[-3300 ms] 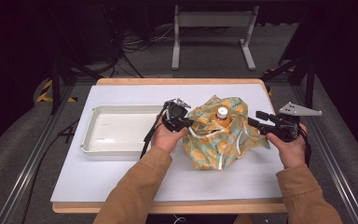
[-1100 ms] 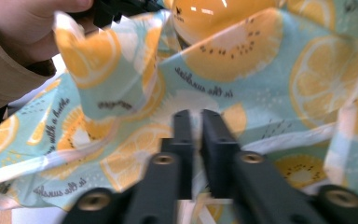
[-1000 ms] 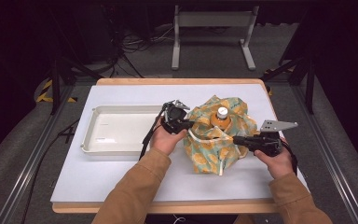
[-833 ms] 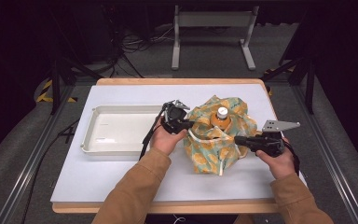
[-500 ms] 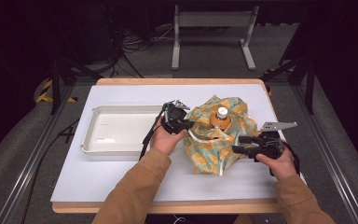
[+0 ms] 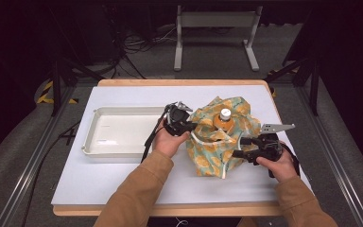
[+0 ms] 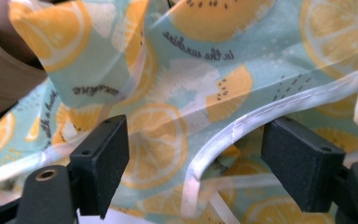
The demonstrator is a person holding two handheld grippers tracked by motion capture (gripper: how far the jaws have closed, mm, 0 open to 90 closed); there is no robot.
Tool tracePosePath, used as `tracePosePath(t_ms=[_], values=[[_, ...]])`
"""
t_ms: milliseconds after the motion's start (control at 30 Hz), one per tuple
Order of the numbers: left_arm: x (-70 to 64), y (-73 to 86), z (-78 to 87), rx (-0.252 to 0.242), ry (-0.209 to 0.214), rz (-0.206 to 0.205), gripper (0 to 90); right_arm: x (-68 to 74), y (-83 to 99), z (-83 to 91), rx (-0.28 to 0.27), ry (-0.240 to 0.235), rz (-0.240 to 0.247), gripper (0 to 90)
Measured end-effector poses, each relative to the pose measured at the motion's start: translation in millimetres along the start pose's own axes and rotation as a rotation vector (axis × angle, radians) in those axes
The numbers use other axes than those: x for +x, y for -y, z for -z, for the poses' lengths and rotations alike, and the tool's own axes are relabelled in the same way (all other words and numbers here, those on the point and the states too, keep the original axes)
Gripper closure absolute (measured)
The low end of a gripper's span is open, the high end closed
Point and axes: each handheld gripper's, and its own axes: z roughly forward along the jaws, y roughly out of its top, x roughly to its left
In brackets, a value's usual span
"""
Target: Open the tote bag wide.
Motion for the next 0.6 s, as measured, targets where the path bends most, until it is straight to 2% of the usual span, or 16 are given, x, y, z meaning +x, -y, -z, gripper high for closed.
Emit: tracePosePath(t_ms=[167, 300, 333, 400, 500, 600], values=[[-0.5, 0.0, -0.4, 0.003, 0.000, -0.004, 84.5, 0.1, -2.2, -5.1, -0.016, -0.018, -0.005, 24.7], [-1.7, 0.0, -0.8, 0.000, 0.002, -0.003, 84.5, 0.7, -3.8, -8.0, -0.018, -0.019, -0.008, 29.0], [-1.9, 0.0, -0.6, -0.001, 0.004, -0.005, 84.5, 2.9, -5.6, -7.3, -0.008, -0.008, 0.028, 47.8], [-2.0, 0.1, -0.2, -0.001, 0.004, -0.006, 84.5, 4.9, -6.7, -5.7, -0.001, 0.003, 0.057, 63.0], [-1.7, 0.4, 0.6, -0.002, 0.002, -0.006, 84.5, 7.6, -7.5, -0.9, 0.001, 0.025, 0.084, 79.0], [-1.3, 1.0, 1.2, -0.001, 0.001, -0.008, 84.5, 9.0, -7.6, 5.9, -0.013, 0.045, 0.095, 84.8]])
